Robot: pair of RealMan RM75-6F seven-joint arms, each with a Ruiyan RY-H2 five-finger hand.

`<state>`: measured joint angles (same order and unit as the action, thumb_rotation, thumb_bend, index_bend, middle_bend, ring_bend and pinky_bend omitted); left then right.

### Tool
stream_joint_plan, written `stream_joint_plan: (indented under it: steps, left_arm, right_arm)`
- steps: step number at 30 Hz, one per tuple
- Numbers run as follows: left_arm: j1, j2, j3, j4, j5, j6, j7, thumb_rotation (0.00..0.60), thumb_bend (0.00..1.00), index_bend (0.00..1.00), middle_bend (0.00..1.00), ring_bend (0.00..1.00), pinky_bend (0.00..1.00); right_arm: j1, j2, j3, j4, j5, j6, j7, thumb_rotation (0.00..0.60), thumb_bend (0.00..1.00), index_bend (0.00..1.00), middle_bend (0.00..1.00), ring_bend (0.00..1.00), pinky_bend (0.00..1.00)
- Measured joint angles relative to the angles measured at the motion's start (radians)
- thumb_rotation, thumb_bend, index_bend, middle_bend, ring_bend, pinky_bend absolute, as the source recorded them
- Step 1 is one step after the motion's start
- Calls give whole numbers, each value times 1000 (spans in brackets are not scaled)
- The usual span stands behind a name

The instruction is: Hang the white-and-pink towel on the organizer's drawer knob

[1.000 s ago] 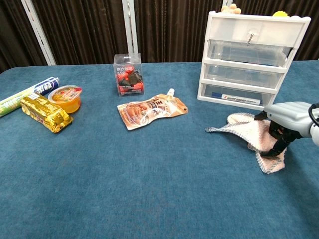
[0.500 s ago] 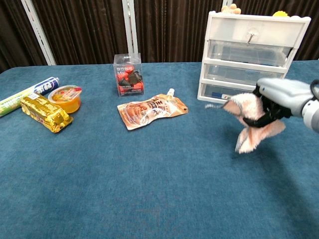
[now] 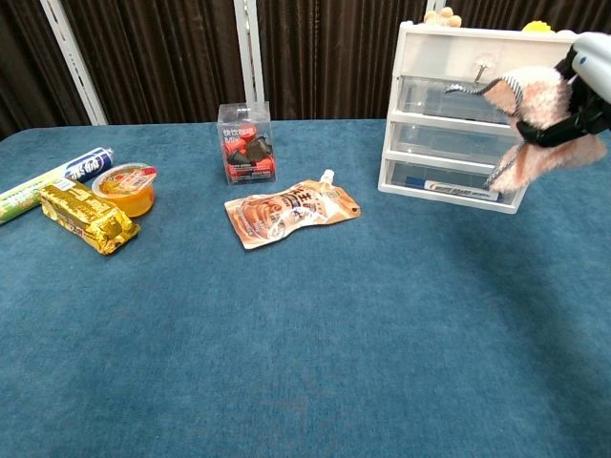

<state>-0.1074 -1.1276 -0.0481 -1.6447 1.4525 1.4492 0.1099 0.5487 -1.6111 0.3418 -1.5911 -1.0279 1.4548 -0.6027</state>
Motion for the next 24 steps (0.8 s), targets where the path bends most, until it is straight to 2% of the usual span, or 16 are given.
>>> stream_joint_plan:
  steps: [12,24]
  left_arm:
    - [-1,-1,1,-1,1,0,3,600,44,0,0,0,0]
    - [0,-2,2,-1,2,2,4,600,45,0,0,0,0]
  right_arm:
    - [20,9,56,47,3,13,0,600,396,788,965,917,824]
    - [18,-2,50,94,26,-4,12,600,396,788,965,917,824]
